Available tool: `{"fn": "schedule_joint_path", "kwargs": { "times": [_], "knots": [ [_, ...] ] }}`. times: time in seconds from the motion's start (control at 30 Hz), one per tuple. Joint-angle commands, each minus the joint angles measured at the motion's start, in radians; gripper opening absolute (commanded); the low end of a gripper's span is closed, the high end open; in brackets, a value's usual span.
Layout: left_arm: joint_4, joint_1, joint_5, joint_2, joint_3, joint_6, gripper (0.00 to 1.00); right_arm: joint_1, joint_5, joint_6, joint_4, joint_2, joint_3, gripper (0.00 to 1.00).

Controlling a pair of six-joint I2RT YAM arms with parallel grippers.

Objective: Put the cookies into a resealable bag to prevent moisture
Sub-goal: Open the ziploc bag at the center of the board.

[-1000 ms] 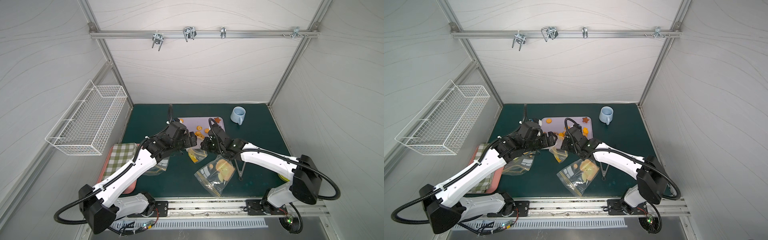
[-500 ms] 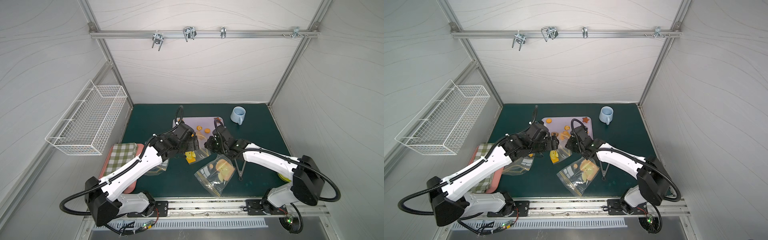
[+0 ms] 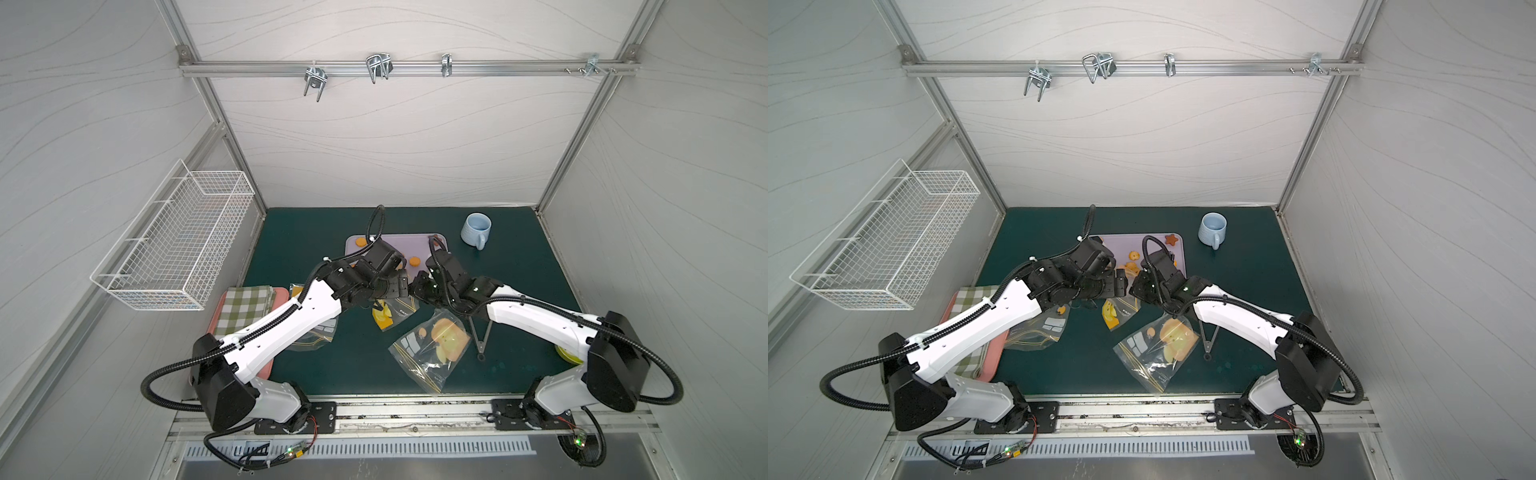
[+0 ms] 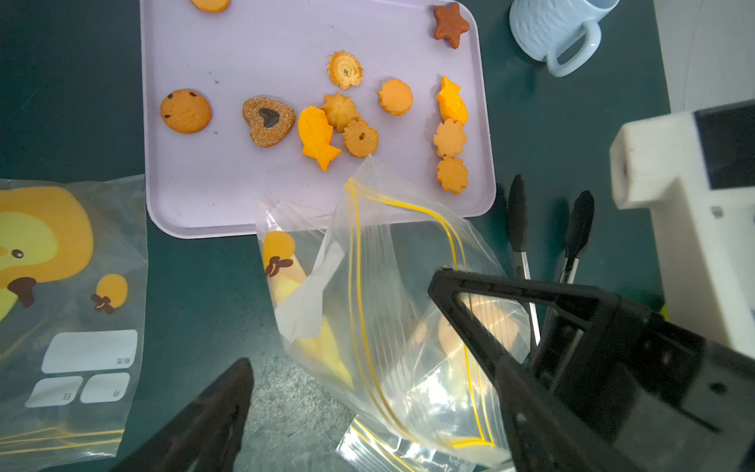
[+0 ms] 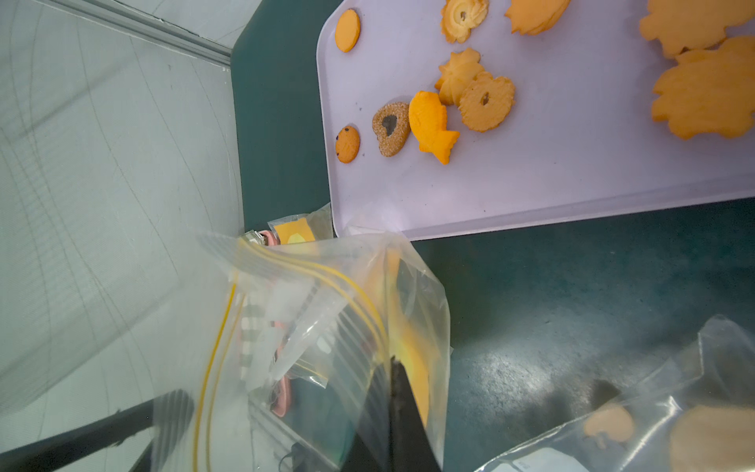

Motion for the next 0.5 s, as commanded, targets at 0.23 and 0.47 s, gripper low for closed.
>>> {"fn": "schedule_joint_path", "kwargs": {
  "times": [0.23,0.47],
  "knots": [
    [-0.097,-0.025,-0.031,0.077,0.076,-0.033,0.74,0.007,0.035,0.004,-0.018,-0.041,0.010,0.00],
    [-0.100,-0.027,-0.062,0.055,0.067,-0.039,0.55,-0.007,0.034,0.039,-0.023,-0.046,-0.016,0.00]
  ]
}}
